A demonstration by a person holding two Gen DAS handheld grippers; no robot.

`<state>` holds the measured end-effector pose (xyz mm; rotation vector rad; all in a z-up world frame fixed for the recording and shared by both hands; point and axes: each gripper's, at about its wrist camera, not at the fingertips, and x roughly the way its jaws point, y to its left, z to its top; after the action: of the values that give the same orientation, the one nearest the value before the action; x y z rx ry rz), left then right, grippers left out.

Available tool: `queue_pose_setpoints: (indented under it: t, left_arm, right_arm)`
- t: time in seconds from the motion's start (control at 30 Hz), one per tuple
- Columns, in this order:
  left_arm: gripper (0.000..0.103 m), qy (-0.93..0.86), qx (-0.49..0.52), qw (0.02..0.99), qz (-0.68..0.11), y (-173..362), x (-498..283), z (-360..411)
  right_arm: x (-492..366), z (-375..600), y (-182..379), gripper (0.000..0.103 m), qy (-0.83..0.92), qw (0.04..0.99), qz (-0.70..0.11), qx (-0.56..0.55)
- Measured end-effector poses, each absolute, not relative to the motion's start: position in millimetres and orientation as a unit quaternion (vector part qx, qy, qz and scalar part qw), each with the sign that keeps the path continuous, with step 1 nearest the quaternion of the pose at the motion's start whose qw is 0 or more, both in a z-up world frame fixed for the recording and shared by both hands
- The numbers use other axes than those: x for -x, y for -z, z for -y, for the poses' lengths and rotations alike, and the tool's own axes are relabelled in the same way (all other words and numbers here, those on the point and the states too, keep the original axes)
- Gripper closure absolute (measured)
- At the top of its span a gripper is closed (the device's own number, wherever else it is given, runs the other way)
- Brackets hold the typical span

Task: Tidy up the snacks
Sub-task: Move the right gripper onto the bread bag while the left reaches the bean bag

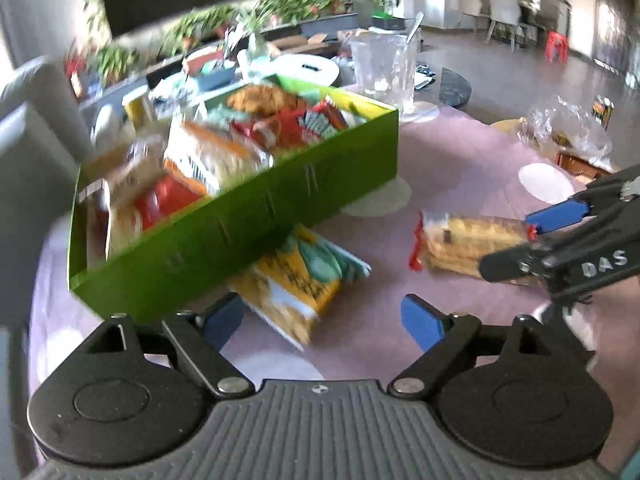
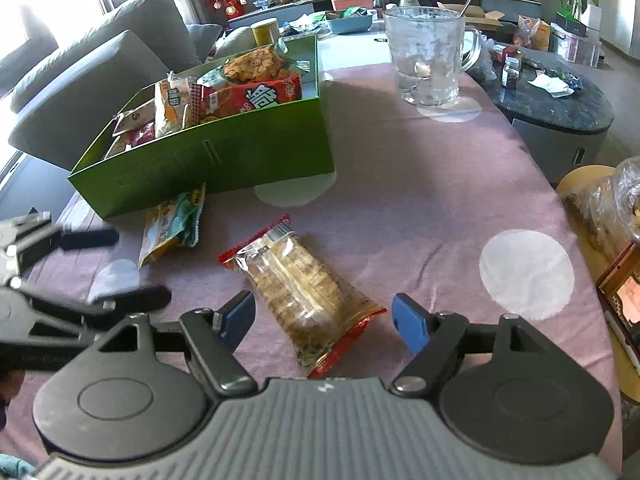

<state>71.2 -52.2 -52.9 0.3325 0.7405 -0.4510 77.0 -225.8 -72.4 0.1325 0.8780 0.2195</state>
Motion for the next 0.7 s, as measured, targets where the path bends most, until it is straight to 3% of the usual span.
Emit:
queue_pose_setpoints:
  t: [0.23,0.5,0.7]
  left_arm:
    - [0.017,0.247,-0.203,0.877,-0.36,63,-106,63]
    - [0.017,0.25,-0.174,0.873,-0.381,73,-122,64]
    - [0.03,0.252,-0.172,0.869,-0.391,70,-114,62]
  right_arm:
    - [-76,228,73,0.023,-0.103,0.897,-0.425,-0.07]
    - [-81,234,75,0.023,-0.102,0.895,-0.427,-0.083]
    - [-84,231,74,0.023,-0.109,0.898,-0.421,-0.072]
